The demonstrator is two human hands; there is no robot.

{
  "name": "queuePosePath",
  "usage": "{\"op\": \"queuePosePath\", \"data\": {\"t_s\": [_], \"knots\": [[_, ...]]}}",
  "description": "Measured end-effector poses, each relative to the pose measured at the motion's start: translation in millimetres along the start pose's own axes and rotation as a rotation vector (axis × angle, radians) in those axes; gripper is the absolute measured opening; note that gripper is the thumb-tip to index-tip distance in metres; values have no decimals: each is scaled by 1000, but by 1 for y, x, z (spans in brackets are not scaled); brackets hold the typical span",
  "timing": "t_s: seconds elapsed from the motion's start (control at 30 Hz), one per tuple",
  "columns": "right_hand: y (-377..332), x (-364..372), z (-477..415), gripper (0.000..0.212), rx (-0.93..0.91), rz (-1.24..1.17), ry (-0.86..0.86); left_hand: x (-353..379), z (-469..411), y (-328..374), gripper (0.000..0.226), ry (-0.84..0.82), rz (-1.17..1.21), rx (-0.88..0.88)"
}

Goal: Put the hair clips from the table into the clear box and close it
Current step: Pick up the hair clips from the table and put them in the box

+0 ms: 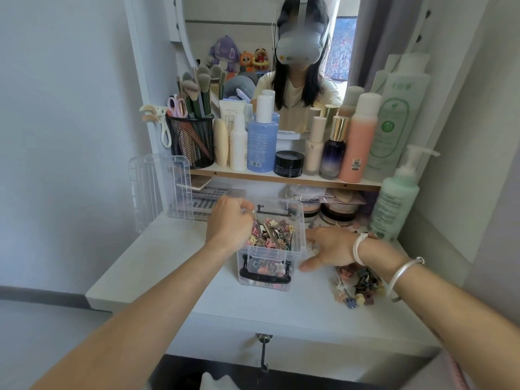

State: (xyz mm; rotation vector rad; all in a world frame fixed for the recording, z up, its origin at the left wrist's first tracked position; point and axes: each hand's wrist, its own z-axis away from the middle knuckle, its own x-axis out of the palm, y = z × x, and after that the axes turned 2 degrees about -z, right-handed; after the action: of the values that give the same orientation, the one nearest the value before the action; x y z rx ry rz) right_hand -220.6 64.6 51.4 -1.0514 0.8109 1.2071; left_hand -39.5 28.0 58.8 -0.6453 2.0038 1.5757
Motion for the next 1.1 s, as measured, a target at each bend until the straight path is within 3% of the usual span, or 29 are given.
{"op": "queuePosePath", "data": {"t_s": [0.17,0.37,0.5,0.57,0.67,0.8,0.97,1.1], "knots": [[-3,2,0,22,-52,25,109,1,-2,-2,28,-7,-11,5],[3,-2,1,27,-49,-16,309,1,-1,-3,30,-16,-17,1],[-9,-41,15,17,-87,-436,596,2,-1,-3,30,-14,-19,0],[-21,-52,21,14,-192,-585,506,2,-1,-2,30,-16,-16,-2],[-32,-47,22,9,-244,-493,276,1,0,-2,30,-17,-15,-2],[-16,-48,25,14,-146,-511,361,1,0,-2,30,-16,-20,2],[17,-18,17,39,106,70,161,0,2,-2,30,-16,-32,4],[30,-2,5,35,172,137,141,0,1,-1,29,-24,-25,5]]}}
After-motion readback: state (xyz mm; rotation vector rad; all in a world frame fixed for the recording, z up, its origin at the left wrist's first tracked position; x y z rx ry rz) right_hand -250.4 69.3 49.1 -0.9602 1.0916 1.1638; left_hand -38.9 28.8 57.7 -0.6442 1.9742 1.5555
